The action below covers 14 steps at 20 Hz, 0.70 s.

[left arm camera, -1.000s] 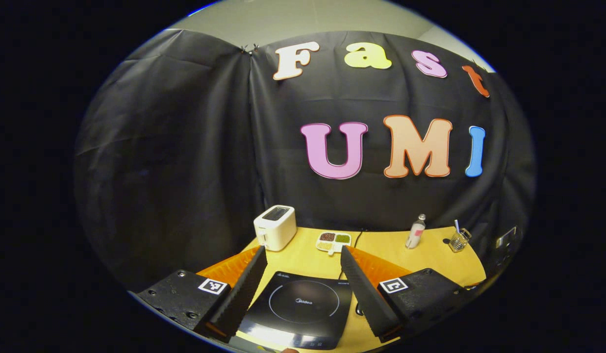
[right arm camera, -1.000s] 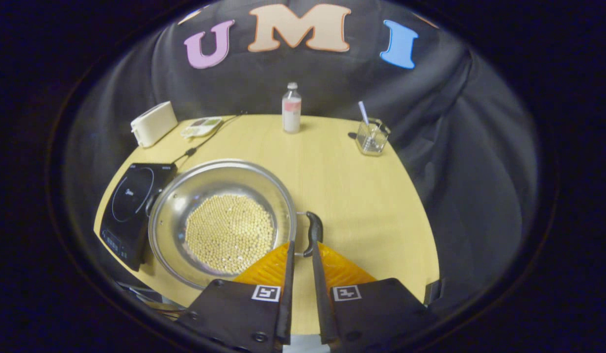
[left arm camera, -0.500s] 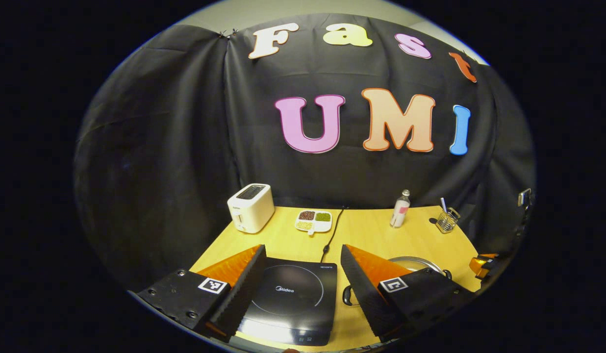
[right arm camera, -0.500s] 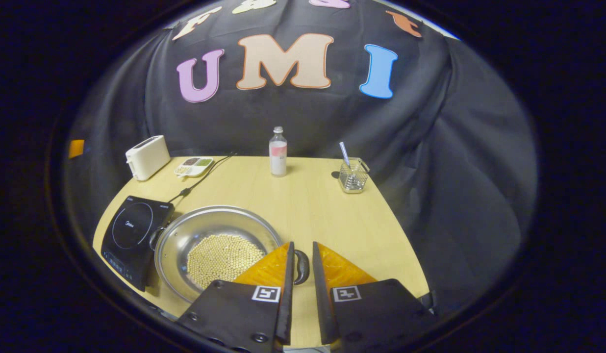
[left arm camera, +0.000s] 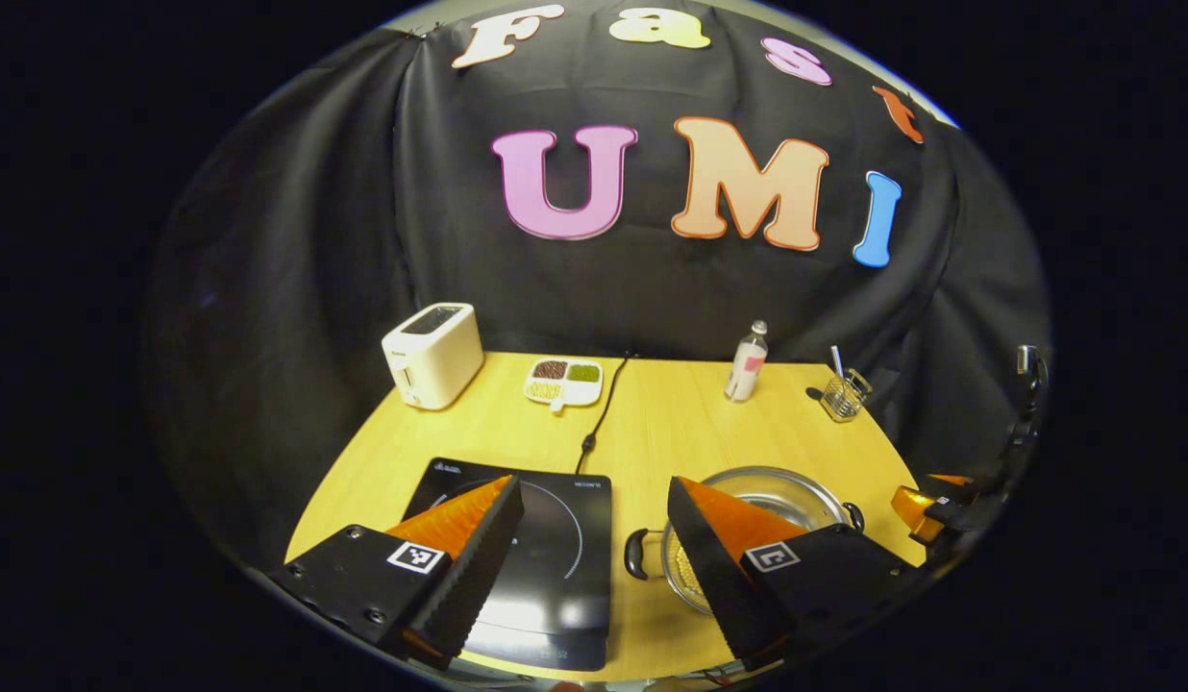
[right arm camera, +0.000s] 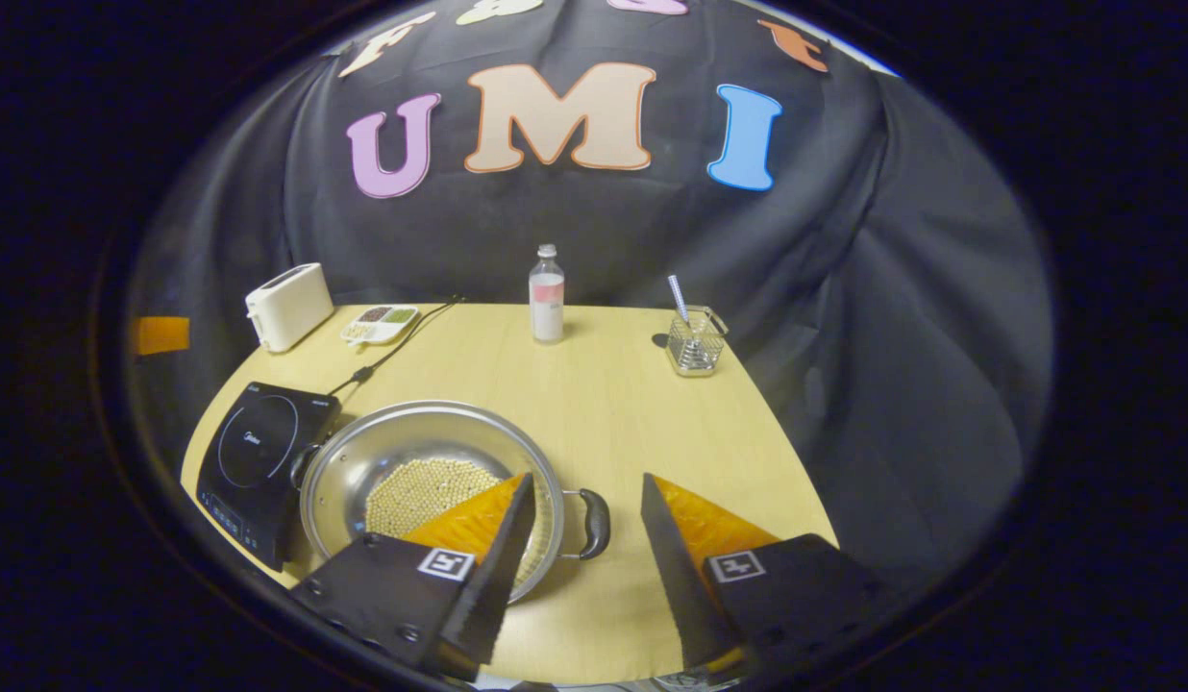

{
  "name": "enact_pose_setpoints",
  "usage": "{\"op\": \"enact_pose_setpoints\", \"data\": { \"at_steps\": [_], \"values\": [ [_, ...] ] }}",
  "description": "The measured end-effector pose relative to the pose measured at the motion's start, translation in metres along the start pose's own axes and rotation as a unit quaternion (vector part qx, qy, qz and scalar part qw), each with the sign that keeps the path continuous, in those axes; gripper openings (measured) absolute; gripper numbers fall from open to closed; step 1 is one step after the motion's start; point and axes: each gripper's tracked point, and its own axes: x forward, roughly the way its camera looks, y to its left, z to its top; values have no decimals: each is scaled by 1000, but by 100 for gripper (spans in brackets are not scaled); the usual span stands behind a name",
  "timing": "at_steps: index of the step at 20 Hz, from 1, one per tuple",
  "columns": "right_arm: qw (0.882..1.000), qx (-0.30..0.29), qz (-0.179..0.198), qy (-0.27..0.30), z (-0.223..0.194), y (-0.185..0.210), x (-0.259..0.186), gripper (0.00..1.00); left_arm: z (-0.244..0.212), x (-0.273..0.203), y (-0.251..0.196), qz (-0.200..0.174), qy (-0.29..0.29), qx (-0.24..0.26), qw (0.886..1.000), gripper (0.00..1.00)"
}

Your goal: First push the handle of the pot to place it horizontally, then grasp the pot with both hands and set it on the induction cooktop.

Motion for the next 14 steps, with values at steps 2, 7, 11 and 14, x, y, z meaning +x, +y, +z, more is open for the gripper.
{"op": "enact_pose_setpoints", "data": {
  "at_steps": [2, 7, 11, 14],
  "values": [
    [1000, 1, 2, 10, -4, 0, 5, 89, -11, 7, -8, -15, 15, -1, 1000, 96],
    [998, 8, 11, 57, -28, 6, 27, 100, -42, 31, -23, -41, 67, 2, 997, 95],
    [996, 14, 13, 90, -45, 6, 37, 100, -67, 47, -39, -68, 109, -14, 992, 96],
    [994, 14, 10, 107, -53, 5, 51, 100, -85, 61, -45, -73, 140, -19, 987, 96]
  ]
}}
